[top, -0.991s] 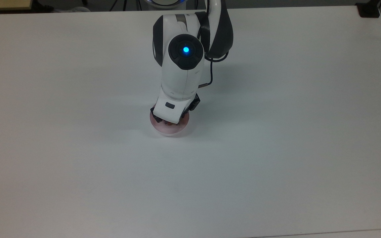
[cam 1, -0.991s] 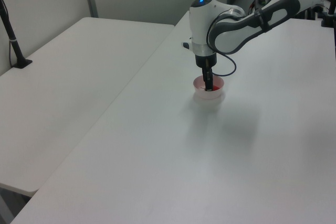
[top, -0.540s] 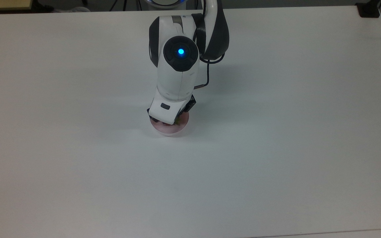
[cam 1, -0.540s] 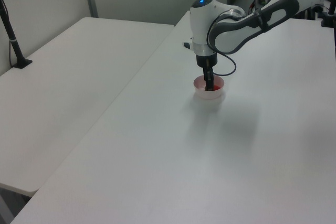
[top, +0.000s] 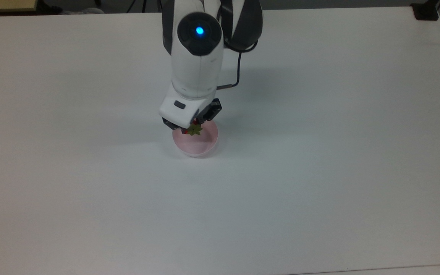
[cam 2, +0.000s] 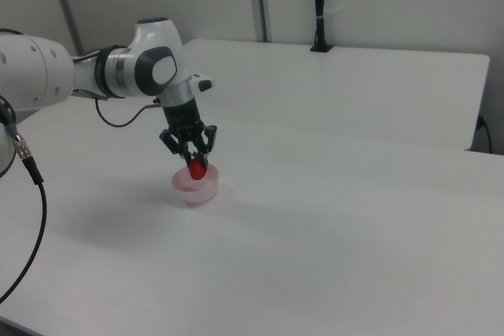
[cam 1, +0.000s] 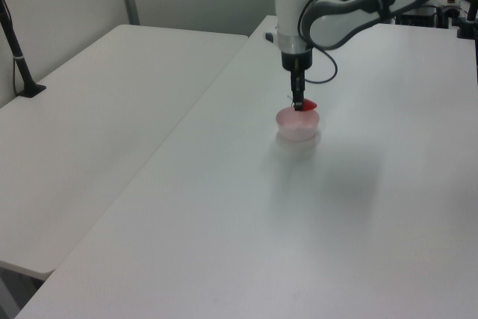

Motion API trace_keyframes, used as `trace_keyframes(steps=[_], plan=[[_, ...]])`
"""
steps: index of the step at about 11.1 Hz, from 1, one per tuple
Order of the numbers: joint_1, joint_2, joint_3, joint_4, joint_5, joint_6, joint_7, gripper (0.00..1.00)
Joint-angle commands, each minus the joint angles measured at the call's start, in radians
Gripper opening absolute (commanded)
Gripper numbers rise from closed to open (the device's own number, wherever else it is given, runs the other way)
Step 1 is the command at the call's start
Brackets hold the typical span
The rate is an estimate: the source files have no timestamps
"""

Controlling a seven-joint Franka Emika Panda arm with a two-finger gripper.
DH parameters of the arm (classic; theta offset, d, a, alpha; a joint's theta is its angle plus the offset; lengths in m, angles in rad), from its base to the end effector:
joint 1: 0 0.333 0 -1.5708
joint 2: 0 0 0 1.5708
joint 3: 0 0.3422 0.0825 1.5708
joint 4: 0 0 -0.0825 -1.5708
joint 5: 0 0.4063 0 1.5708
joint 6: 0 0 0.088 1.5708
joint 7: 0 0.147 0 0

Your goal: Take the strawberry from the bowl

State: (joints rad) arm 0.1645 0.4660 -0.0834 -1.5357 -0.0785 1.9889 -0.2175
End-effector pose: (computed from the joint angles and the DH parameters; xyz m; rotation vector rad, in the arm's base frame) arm 0.7150 0.0578 0.3603 2.9899 0.5125 -0.0287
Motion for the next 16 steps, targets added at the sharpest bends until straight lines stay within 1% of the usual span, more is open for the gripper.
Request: trace_keyframes(steps=[1, 2, 3, 4, 5, 6, 7, 8, 9, 10, 12, 14, 15, 16], plan=[[-0.045, -0.058, -0.016, -0.012, 0.003, -0.044, 0.009, 0.37], [-0.078, -0.056, -0.016, -0.012, -0.006, -0.039, 0.003, 0.37], [-0.117, -0.049, -0.016, -0.012, -0.01, -0.03, 0.0, 0.4], [-0.163, -0.027, -0.016, -0.012, -0.033, -0.027, -0.003, 0.4], [-0.21, -0.003, -0.016, -0.012, -0.076, 0.014, -0.009, 0.4], [-0.252, 0.019, -0.015, -0.014, -0.101, 0.078, -0.008, 0.41], [-0.279, 0.035, -0.016, -0.015, -0.119, 0.109, -0.008, 0.43], [-0.299, 0.051, -0.015, -0.015, -0.147, 0.113, -0.008, 0.52], [-0.301, 0.048, -0.015, -0.015, -0.153, 0.111, -0.006, 0.62], [-0.298, 0.036, -0.016, -0.015, -0.152, 0.1, 0.003, 0.83], [-0.295, -0.007, -0.015, -0.015, -0.149, 0.07, 0.004, 1.0], [-0.286, -0.07, -0.001, -0.014, -0.136, 0.015, 0.036, 1.0], [-0.249, -0.122, 0.007, -0.014, -0.136, -0.031, 0.158, 1.0], [-0.212, -0.165, 0.008, -0.017, -0.136, -0.074, 0.252, 1.0]])
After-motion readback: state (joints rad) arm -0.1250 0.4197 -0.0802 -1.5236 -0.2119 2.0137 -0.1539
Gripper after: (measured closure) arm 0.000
